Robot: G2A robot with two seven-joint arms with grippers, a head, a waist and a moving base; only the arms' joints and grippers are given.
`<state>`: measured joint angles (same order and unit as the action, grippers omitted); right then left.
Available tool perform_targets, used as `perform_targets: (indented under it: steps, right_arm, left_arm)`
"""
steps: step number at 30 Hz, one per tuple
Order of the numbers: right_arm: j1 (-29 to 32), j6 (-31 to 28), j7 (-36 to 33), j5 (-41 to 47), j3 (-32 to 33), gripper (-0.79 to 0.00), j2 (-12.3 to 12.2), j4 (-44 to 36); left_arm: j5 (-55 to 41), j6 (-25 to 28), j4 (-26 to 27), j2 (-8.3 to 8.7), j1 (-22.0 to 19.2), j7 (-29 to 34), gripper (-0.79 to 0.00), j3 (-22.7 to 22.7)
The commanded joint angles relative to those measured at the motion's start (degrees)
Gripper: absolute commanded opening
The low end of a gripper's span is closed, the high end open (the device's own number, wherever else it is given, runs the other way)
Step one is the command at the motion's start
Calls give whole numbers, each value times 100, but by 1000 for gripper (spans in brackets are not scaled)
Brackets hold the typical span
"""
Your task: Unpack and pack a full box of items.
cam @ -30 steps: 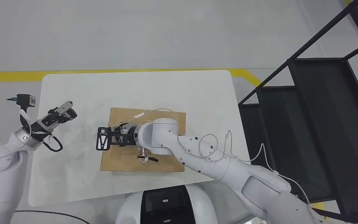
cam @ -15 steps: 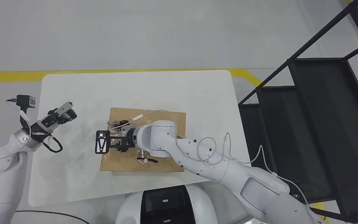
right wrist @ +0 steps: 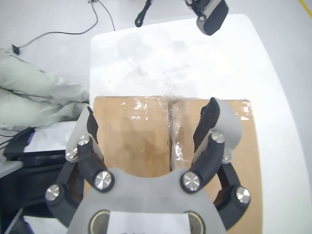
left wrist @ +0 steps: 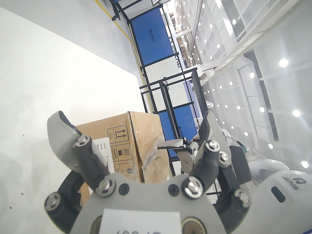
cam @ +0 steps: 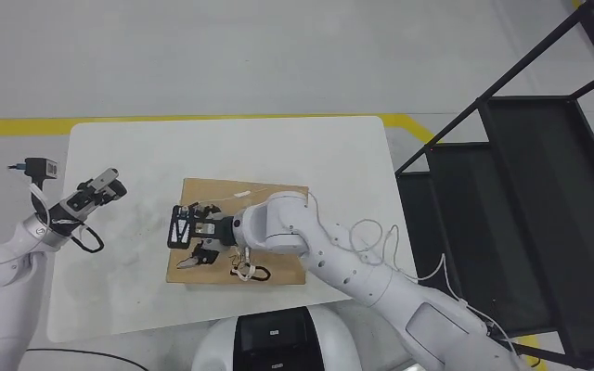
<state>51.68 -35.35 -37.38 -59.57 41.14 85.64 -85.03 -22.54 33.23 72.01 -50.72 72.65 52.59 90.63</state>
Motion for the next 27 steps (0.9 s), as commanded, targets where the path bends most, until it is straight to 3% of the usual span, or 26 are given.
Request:
perform_targets:
  steps: [1, 7, 11, 15, 19, 27]
  right_arm:
    - [119, -125, -253, 523, 135, 0, -46, -52]
    - [228, 233, -1749, 3845, 469, 0, -107, 172]
    - [193, 699, -2237, 5029, 638, 0, -144, 239]
    - [158, 1333, -2229, 5683, 781, 0, -154, 341]
    - [-3, 1840, -1951, 5728, 794, 0, -131, 571]
    - [-209, 2137, -1395, 5380, 490, 0, -40, 964]
  left_arm:
    - [-84, 14, -7, 0, 17, -47, 0, 46]
    - [-390, 7, 42, -1, 52, 104, 0, 114]
    - [-341, -10, 68, -7, 64, 101, 0, 93]
    - [-316, -21, 66, -12, 65, 87, 0, 83]
    - [-303, -20, 62, -15, 74, 75, 0, 88]
    - [-285, -5, 73, -22, 75, 102, 0, 85]
